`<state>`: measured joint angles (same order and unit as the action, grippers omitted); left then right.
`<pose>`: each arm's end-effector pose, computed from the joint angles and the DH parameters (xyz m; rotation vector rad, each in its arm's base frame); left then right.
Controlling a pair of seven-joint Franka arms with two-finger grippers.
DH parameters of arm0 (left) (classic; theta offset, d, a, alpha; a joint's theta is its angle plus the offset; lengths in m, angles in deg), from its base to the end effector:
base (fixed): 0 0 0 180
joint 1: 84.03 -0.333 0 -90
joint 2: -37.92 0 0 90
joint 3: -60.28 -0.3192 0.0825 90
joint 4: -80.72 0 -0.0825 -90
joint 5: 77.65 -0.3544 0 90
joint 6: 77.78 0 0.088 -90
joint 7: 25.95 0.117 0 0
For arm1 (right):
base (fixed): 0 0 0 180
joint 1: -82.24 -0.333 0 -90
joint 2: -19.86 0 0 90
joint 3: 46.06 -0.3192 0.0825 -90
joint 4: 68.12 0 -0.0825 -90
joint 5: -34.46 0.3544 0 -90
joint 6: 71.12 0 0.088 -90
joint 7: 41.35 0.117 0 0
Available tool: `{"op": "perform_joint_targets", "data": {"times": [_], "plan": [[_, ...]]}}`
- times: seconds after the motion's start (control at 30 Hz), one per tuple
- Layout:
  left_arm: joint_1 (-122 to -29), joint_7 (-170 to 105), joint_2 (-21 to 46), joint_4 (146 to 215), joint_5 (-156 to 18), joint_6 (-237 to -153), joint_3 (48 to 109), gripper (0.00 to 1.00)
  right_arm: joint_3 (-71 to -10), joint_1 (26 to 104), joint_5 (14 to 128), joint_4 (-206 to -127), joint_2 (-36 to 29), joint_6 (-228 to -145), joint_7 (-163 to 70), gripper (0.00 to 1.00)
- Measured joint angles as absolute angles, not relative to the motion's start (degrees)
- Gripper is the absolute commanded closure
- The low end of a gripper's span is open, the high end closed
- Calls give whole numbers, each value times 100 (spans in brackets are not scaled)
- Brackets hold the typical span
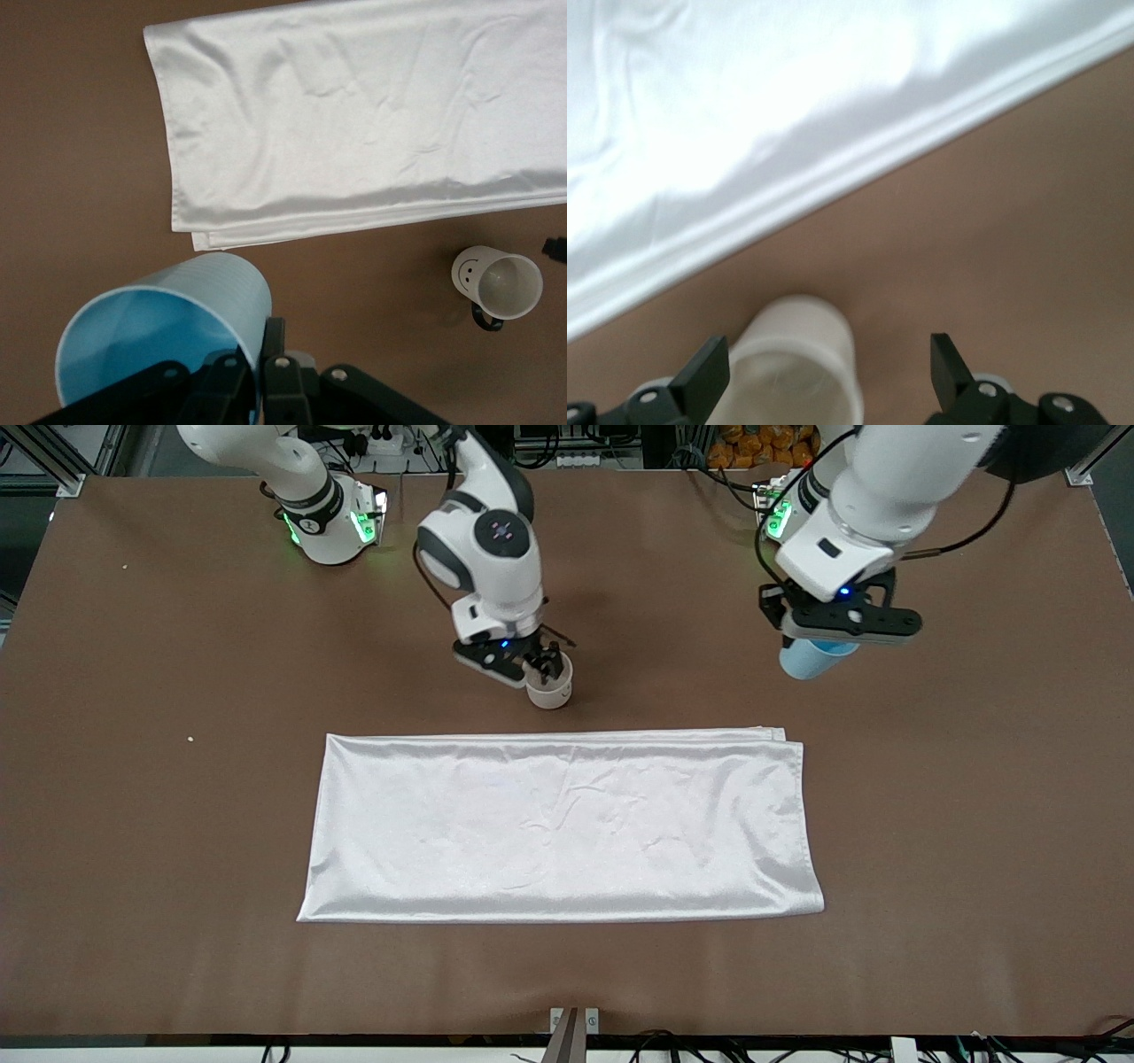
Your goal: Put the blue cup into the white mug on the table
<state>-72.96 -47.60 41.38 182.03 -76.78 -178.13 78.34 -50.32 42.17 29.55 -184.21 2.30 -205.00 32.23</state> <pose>0.4507 -0.2578 0.5753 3.1205 -0.1999 0.0600 0.4151 0.4006 0.3113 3.0449 -0.7045 0.0573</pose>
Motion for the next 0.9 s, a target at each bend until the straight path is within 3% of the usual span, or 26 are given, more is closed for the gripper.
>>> {"op": "perform_joint_targets", "data": {"times": [0.37, 0.9], "plan": [[-7263, -5738, 3620, 18226, -7668, -18621, 9003, 100, -5000, 6043, 2955, -18326, 230, -20262, 789, 0], [-7192, -6734, 2041, 18244, -9082, -19478, 10371, 100, -4998, 7797, 3083, -17450, 186, -19034, -2438, 0]]}}
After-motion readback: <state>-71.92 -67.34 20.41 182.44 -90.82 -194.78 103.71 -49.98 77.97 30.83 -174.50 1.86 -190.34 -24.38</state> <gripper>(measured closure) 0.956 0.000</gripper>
